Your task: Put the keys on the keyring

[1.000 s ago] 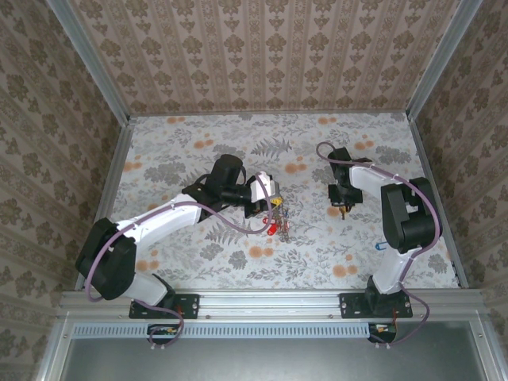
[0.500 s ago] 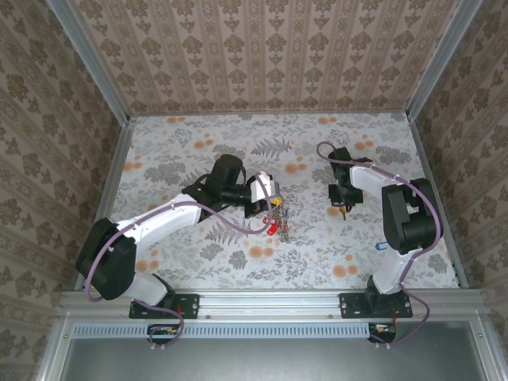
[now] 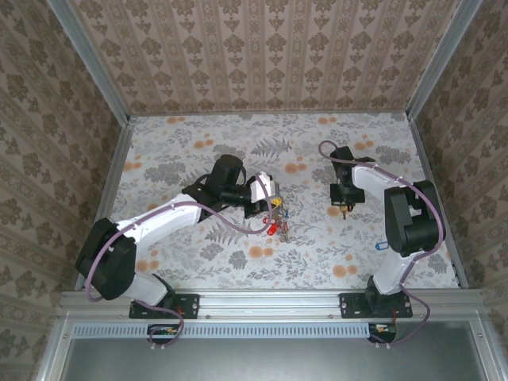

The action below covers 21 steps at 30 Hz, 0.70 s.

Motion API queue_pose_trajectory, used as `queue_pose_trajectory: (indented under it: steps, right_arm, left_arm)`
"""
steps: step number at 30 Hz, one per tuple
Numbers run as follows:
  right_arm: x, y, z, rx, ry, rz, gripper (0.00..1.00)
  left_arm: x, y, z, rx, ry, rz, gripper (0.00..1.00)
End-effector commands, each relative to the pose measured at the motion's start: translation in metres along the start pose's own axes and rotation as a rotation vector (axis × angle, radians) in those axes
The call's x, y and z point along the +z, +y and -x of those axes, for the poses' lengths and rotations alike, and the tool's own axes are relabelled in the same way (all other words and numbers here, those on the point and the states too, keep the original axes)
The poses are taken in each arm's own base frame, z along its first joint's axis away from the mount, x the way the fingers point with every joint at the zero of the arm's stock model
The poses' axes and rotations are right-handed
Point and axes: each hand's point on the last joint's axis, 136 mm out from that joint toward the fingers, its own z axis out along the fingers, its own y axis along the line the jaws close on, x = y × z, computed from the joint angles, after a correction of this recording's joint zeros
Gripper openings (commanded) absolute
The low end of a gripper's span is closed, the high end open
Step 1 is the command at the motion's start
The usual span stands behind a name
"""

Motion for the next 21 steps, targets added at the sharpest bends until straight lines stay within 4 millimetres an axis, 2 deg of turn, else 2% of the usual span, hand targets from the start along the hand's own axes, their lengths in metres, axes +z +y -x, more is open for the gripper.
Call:
queue_pose_trajectory:
  steps: [1,4,6,9,12,14,17,19,21]
  right_arm:
    - [-0.007,-0.006,-0.008,-0.006,0.014,-0.008,0.07]
    - [-0.019,0.002,-0.004,-0.006,-0.028,0.056,0.04]
    - [-0.036,0.013,0.003,-0.013,-0.103,0.142,0.01]
    - [-0.082,0.033,0.018,-0.042,-0.292,0.325,0.0]
    - [-0.144,0.06,0.026,-0.153,-0.561,0.557,0.0]
    - [-0.174,0.08,0.013,-0.293,-0.72,0.718,0.0]
    - [-0.2,0.088,0.0,-0.405,-0.892,0.793,0.0]
    - [-0.209,0.094,-0.013,-0.51,-0.952,0.83,0.0]
    - [-0.207,0.095,-0.02,-0.611,-0.984,0.789,0.0]
  left_arm:
    - [-0.01,0.003,0.027,0.062,-0.059,0.019,0.0]
    - [-0.009,0.003,0.028,0.059,-0.062,0.02,0.0]
    - [-0.009,0.004,0.028,0.055,-0.065,0.023,0.0]
    - [-0.009,0.004,0.029,0.052,-0.079,0.027,0.0]
    - [-0.009,0.006,0.029,0.051,-0.086,0.038,0.0]
    - [-0.01,0.007,0.03,0.051,-0.092,0.043,0.0]
    - [-0.01,0.007,0.03,0.052,-0.094,0.045,0.0]
    - [-0.011,0.006,0.031,0.053,-0.096,0.045,0.0]
    - [-0.011,0.006,0.031,0.053,-0.098,0.043,0.0]
